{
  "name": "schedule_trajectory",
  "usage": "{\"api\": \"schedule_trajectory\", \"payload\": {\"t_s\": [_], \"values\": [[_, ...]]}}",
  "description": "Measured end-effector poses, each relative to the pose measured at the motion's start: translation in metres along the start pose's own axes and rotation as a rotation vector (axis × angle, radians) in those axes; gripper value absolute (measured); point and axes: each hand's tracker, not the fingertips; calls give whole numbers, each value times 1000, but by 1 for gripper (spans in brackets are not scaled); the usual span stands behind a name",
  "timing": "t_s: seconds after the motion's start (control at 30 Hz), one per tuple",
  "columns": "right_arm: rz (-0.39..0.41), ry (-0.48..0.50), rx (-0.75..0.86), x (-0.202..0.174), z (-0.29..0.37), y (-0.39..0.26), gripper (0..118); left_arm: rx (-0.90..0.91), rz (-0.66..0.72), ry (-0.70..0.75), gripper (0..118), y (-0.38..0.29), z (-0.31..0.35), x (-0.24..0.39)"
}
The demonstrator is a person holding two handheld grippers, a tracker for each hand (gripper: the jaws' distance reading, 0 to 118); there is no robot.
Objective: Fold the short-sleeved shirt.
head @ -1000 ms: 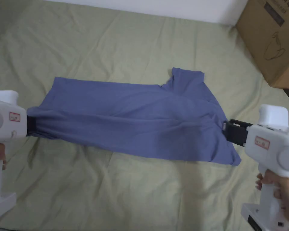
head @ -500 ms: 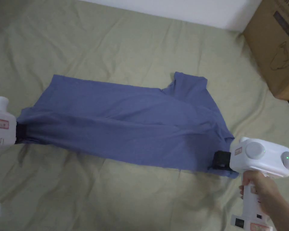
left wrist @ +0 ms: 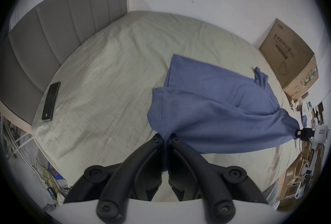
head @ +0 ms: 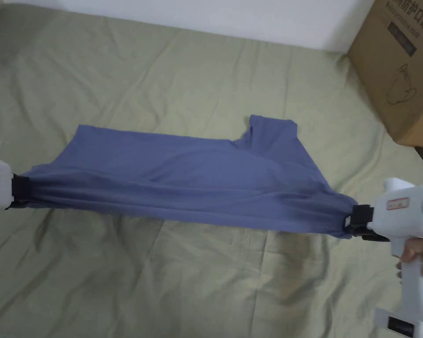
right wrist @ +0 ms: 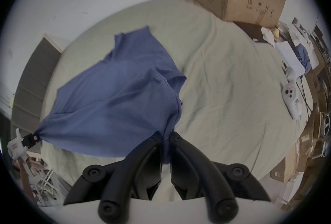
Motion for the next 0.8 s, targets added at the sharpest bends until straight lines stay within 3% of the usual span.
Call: {"api": "schedule_trajectory", "payload": {"t_s": [0.17, 0.3, 0.33, 0.4, 0.43, 0.5, 0.57, 0.6, 0.63, 0.8], "values": [[30, 37, 33, 0, 43, -51, 7, 15, -4, -17, 3, -34, 32, -23], [26, 20, -24, 5, 30, -100, 7, -56, 25, -8, 5, -81, 25, -39], [35, 2, -54, 5, 24, -111, 7, -80, 19, 6, 14, -91, 21, -42], [47, -27, -78, 3, 12, -127, 8, -124, 23, 53, 44, -107, 11, -46], [32, -43, -81, 8, 4, -128, 20, -138, 25, 87, 62, -111, 9, -48], [2, -73, -84, 9, 5, -126, 26, -122, 36, 93, 69, -111, 11, -55], [40, -135, -53, 7, 14, -116, 83, -64, 74, 86, 97, -103, 22, -59], [71, -163, 15, 4, 25, -109, 104, 1, 91, 73, 101, -95, 31, -60], [94, -186, 79, 1, 36, -103, 115, 55, 97, 59, 101, -87, 38, -59], [140, -175, 440, -33, 107, -71, 115, 331, 56, 18, 101, -43, 86, -29]]}}
